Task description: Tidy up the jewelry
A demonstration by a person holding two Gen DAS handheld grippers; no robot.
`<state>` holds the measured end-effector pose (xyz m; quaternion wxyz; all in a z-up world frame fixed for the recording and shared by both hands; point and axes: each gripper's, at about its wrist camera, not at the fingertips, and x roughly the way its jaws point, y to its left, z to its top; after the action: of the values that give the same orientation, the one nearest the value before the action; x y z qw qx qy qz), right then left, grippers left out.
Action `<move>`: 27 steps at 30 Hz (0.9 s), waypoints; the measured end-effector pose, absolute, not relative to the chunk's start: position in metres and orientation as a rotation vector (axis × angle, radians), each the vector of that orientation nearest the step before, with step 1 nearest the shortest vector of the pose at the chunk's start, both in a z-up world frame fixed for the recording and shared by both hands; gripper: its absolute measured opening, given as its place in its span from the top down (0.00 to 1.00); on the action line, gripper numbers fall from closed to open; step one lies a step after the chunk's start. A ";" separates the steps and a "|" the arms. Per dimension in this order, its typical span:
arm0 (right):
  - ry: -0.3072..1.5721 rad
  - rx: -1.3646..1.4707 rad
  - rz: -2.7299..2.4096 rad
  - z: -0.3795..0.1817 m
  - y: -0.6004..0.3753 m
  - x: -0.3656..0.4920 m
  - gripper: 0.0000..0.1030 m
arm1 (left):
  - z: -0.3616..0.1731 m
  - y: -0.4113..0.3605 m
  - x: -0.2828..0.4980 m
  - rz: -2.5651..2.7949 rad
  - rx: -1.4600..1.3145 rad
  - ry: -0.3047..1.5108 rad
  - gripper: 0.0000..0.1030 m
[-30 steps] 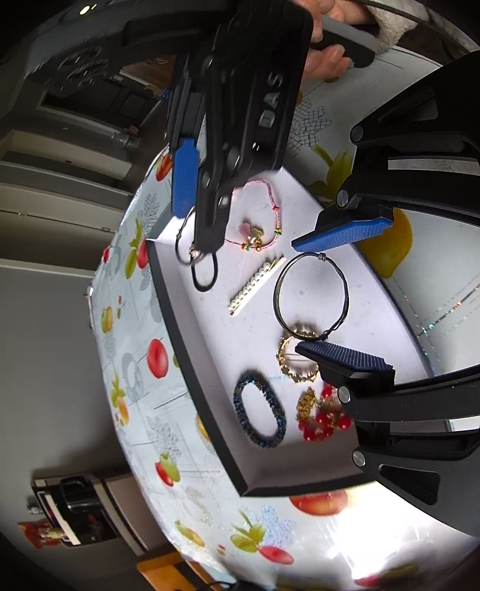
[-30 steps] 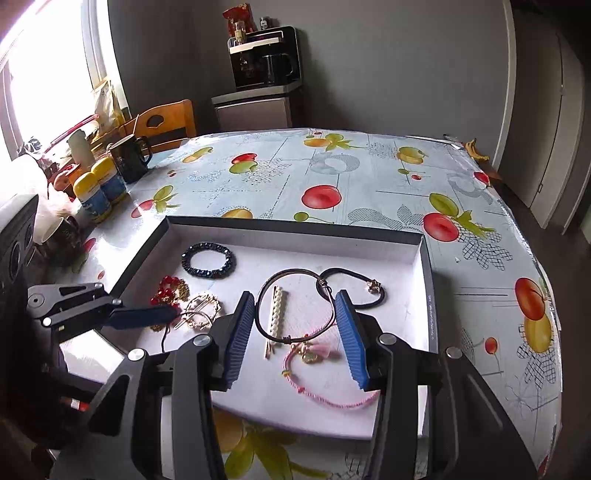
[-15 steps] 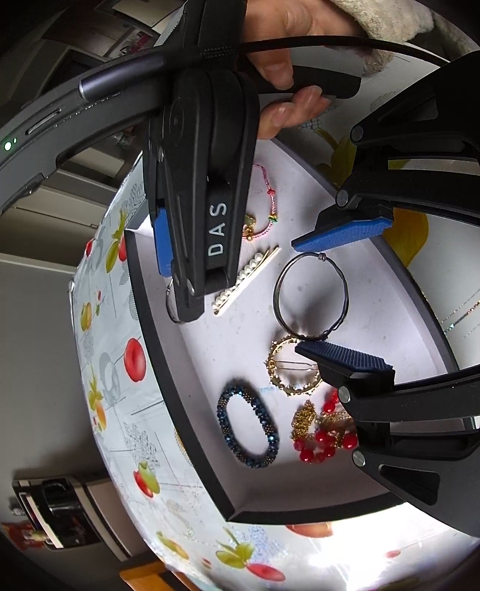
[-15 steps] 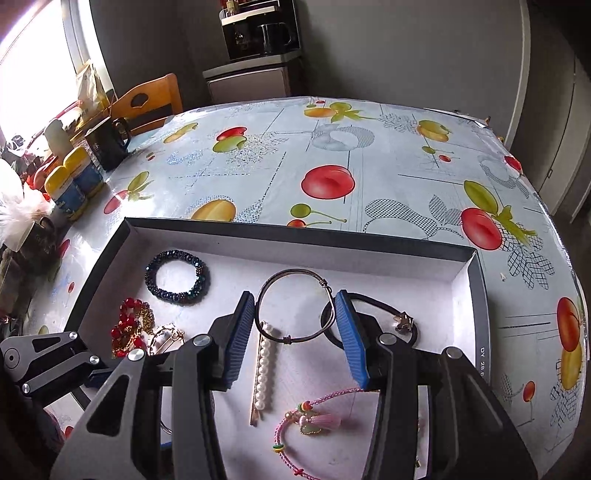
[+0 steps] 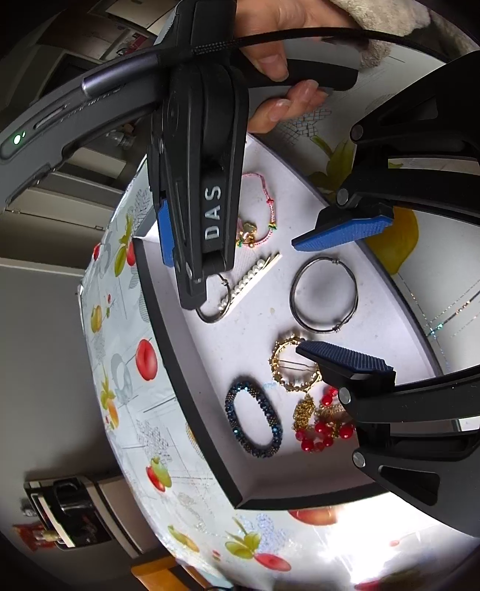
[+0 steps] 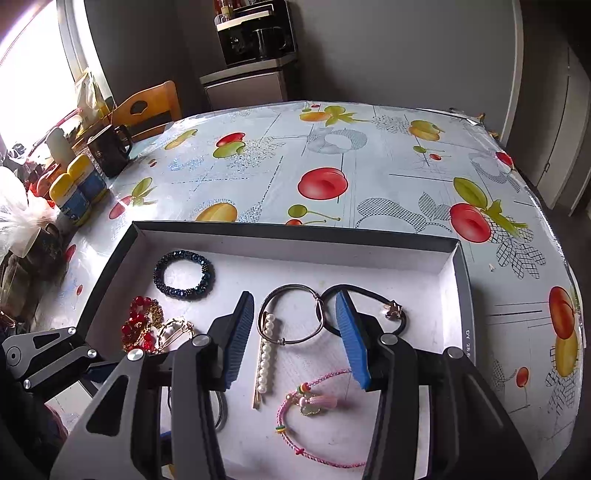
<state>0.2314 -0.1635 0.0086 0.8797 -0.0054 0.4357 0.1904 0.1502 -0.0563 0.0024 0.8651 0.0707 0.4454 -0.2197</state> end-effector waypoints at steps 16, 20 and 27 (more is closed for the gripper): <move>0.839 0.037 0.326 0.041 -0.216 0.172 0.51 | 0.034 -0.045 0.110 -0.419 0.149 0.855 0.40; 0.827 0.037 0.311 0.040 -0.224 0.150 0.45 | 0.036 -0.044 0.094 -0.381 0.157 0.837 0.30; 0.819 -0.025 0.290 0.027 -0.222 0.112 0.27 | 0.028 -0.037 0.072 -0.266 0.126 0.821 0.23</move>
<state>0.1120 -0.2224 0.0273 0.9072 -0.0122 0.3965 0.1403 0.0724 -0.0372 0.0285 0.9065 0.0612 0.3976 -0.1286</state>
